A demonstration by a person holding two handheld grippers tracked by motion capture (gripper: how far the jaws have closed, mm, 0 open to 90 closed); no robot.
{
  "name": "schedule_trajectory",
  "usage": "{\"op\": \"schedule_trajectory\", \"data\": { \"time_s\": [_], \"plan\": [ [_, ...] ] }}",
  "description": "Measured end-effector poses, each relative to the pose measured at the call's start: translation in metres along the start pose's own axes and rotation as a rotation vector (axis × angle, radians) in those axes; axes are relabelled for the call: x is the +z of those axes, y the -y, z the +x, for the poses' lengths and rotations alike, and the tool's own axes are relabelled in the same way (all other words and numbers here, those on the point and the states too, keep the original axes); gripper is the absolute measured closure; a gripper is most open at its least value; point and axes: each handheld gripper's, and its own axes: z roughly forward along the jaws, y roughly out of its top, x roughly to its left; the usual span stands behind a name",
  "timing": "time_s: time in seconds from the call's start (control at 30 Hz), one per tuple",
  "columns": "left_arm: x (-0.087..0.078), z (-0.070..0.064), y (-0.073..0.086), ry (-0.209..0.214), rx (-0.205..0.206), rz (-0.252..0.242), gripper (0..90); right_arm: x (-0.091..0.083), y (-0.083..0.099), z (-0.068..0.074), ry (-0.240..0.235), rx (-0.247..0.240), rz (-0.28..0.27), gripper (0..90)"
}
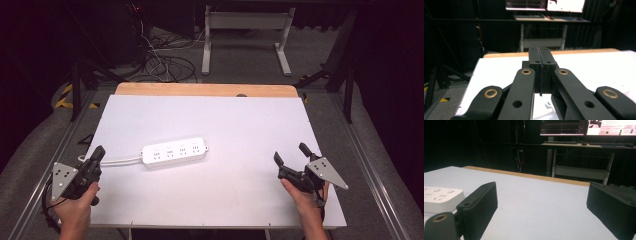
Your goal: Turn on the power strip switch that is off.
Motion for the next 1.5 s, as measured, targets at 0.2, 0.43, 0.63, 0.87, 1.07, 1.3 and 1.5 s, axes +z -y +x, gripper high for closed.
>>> {"op": "schedule_trajectory", "data": {
  "time_s": [0.2, 0.43, 0.63, 0.87, 1.07, 1.3, 1.5],
  "plan": [
    [0.007, -0.007, -0.008, 0.056, 0.042, 0.058, 90.0, -0.001, 0.001, -0.002, 0.001, -0.003, 0.009, 11.7],
    [0.015, -0.009, -0.018, 0.067, 0.031, 0.122, 90.0, 0.001, 0.003, -0.002, 0.003, -0.008, 0.018, 11.7],
    [0.028, -0.013, -0.025, 0.079, 0.032, 0.197, 90.0, 0.002, 0.003, -0.002, 0.006, -0.009, 0.021, 11.4],
    [0.051, -0.029, -0.033, 0.098, 0.076, 0.311, 90.0, 0.003, 0.003, -0.001, 0.001, -0.011, 0.025, 11.4],
    [0.074, -0.041, -0.035, 0.107, 0.079, 0.372, 90.0, 0.002, 0.002, -0.004, 0.004, -0.005, 0.017, 11.5],
    [0.095, -0.052, -0.030, 0.126, 0.094, 0.472, 90.0, 0.001, 0.001, -0.005, 0.008, -0.007, 0.019, 11.5],
    [0.113, -0.060, -0.024, 0.143, 0.116, 0.550, 90.0, 0.002, 0.001, -0.004, 0.006, -0.010, 0.019, 11.7]
  ]
}}
